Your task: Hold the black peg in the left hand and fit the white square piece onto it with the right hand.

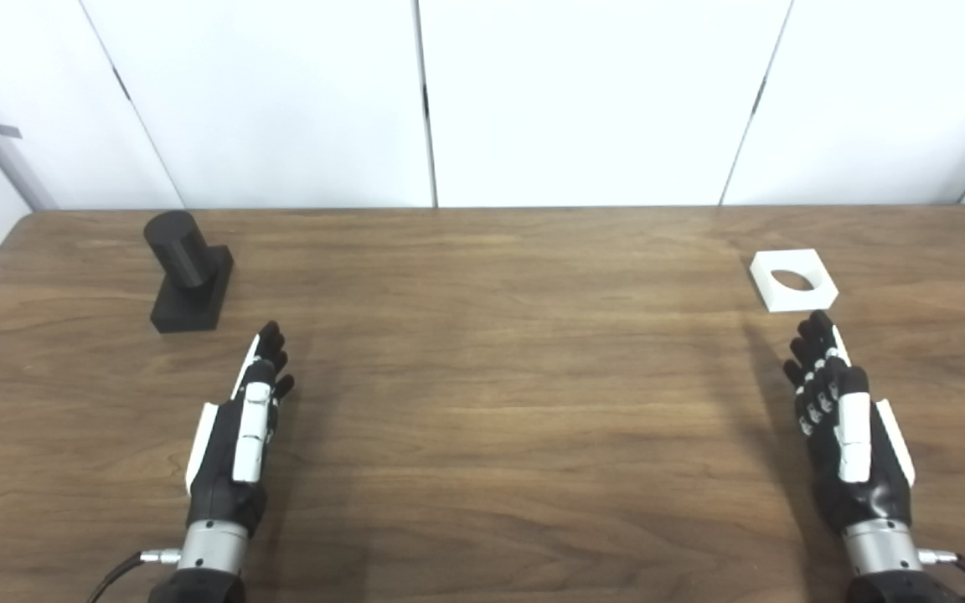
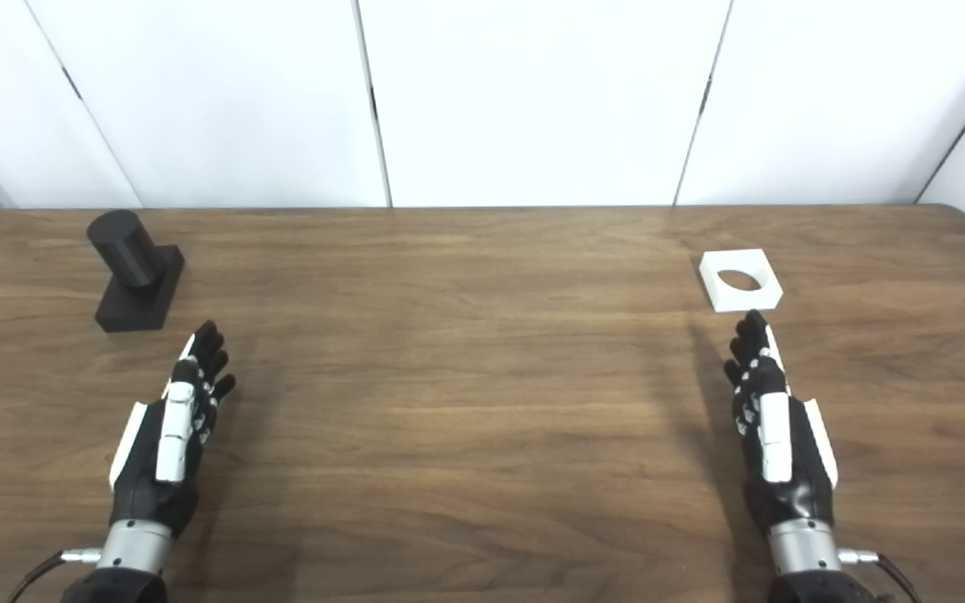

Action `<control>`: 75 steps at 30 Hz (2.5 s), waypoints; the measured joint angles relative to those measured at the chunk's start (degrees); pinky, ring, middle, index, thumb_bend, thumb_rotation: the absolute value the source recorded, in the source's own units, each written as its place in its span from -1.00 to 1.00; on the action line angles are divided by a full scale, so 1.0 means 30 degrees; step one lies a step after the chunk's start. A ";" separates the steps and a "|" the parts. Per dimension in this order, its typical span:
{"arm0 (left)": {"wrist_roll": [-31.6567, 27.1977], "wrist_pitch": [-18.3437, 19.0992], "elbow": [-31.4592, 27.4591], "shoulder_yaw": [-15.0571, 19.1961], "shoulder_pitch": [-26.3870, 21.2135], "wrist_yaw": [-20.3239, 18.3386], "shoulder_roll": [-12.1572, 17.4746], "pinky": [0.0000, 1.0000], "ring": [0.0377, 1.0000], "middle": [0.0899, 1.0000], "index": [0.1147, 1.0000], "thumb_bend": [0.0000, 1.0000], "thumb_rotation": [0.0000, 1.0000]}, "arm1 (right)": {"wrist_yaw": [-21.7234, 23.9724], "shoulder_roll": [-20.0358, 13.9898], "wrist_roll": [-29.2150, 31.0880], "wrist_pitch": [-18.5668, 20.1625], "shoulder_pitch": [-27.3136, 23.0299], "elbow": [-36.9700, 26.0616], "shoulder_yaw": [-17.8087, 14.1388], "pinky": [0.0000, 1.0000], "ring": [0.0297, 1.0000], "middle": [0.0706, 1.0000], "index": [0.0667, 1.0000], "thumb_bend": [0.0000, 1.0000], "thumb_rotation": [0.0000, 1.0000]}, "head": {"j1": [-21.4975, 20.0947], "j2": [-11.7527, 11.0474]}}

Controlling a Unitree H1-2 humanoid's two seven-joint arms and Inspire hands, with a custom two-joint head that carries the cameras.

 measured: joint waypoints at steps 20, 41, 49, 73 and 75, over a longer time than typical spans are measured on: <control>0.1417 -0.0186 0.0091 -0.1211 0.0010 0.0807 -0.0296 0.79 0.94 0.98 0.97 0.25 1.00 | 0.0729 -0.0213 0.0233 -0.0587 -0.0112 0.0361 -0.0771 1.00 1.00 1.00 1.00 0.27 1.00 | 0.4744 -0.2663; 0.1814 -0.1539 0.1053 -0.1819 0.0012 0.1588 -0.0383 0.82 0.98 1.00 1.00 0.19 0.98 | 0.0718 -0.0426 -0.0824 -0.1360 -0.0096 0.0604 -0.0872 0.99 0.92 0.86 0.99 0.39 1.00 | 0.4835 -0.3926; 0.2214 -0.1468 0.0902 -0.1854 0.0045 0.1847 -0.0410 0.95 1.00 1.00 0.98 0.19 1.00 | 0.0718 -0.0426 -0.0816 -0.1478 -0.0096 0.0633 -0.0924 1.00 0.90 0.83 0.95 0.42 1.00 | 0.4776 -0.3809; 1.6650 0.6728 -0.0903 0.0460 -0.3545 0.2785 0.3742 0.81 0.92 0.86 0.72 0.56 0.26 | 0.0628 -0.0480 -0.1539 -0.1406 0.0083 0.0746 -0.0983 0.92 0.85 0.84 0.92 0.60 1.00 | 0.4600 -0.3780; 1.7237 0.6738 -0.0117 0.0428 -0.3932 0.3305 0.3946 0.79 0.88 0.83 0.68 0.63 0.28 | 0.0616 -0.0461 -0.1567 -0.1416 0.0071 0.0752 -0.0989 0.90 0.86 0.84 0.93 0.59 1.00 | 0.4600 -0.3751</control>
